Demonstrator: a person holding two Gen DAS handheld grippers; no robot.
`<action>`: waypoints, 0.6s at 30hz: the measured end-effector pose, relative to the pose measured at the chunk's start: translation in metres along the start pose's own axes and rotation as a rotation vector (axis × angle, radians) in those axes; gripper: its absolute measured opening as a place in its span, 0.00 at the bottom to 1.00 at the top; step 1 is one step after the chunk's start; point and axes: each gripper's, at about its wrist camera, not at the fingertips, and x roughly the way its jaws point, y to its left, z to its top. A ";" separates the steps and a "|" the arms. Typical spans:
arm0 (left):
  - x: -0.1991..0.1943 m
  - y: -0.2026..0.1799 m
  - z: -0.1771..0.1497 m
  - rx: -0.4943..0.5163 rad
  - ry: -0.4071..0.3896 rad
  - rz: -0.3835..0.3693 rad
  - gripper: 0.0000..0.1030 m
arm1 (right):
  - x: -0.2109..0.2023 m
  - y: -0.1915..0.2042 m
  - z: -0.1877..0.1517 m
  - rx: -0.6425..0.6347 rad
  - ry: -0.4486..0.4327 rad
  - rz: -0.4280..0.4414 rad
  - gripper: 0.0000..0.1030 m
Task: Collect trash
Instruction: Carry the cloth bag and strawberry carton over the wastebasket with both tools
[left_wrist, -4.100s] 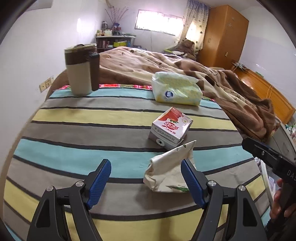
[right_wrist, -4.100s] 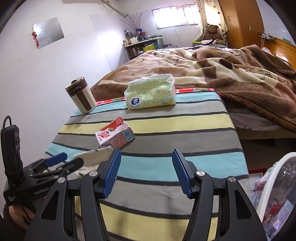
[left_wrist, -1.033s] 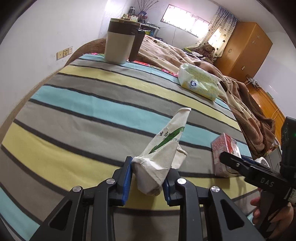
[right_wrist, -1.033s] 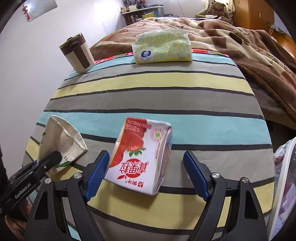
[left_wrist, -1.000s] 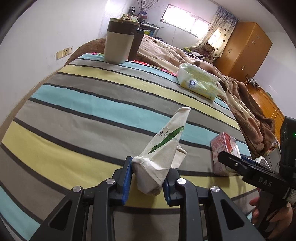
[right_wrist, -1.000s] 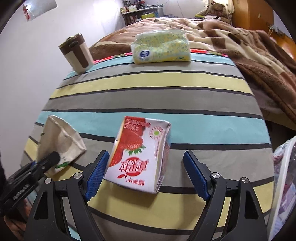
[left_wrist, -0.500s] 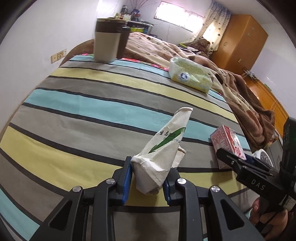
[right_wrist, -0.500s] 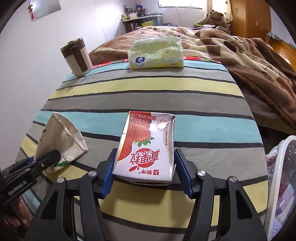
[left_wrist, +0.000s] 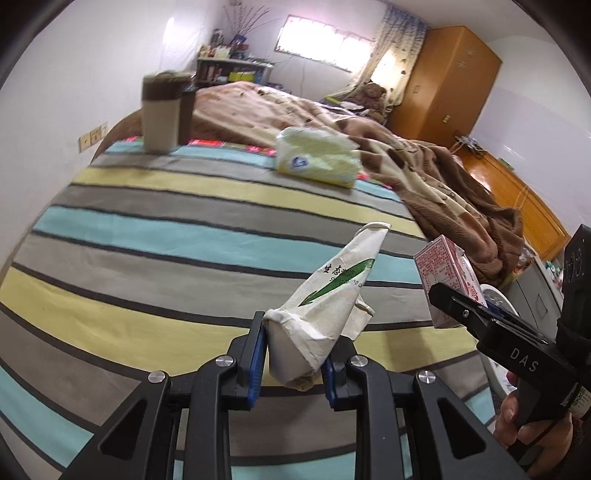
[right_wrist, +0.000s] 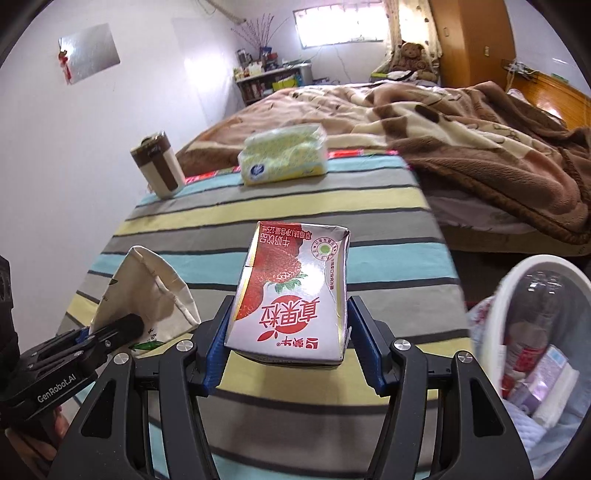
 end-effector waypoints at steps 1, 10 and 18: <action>-0.003 -0.008 -0.001 0.006 -0.006 -0.012 0.26 | -0.006 -0.003 0.000 0.002 -0.012 -0.003 0.59; -0.019 -0.067 -0.008 0.079 -0.038 -0.064 0.26 | -0.049 -0.038 -0.002 0.032 -0.086 -0.037 0.59; -0.024 -0.117 -0.012 0.147 -0.052 -0.120 0.26 | -0.077 -0.069 -0.008 0.076 -0.132 -0.081 0.59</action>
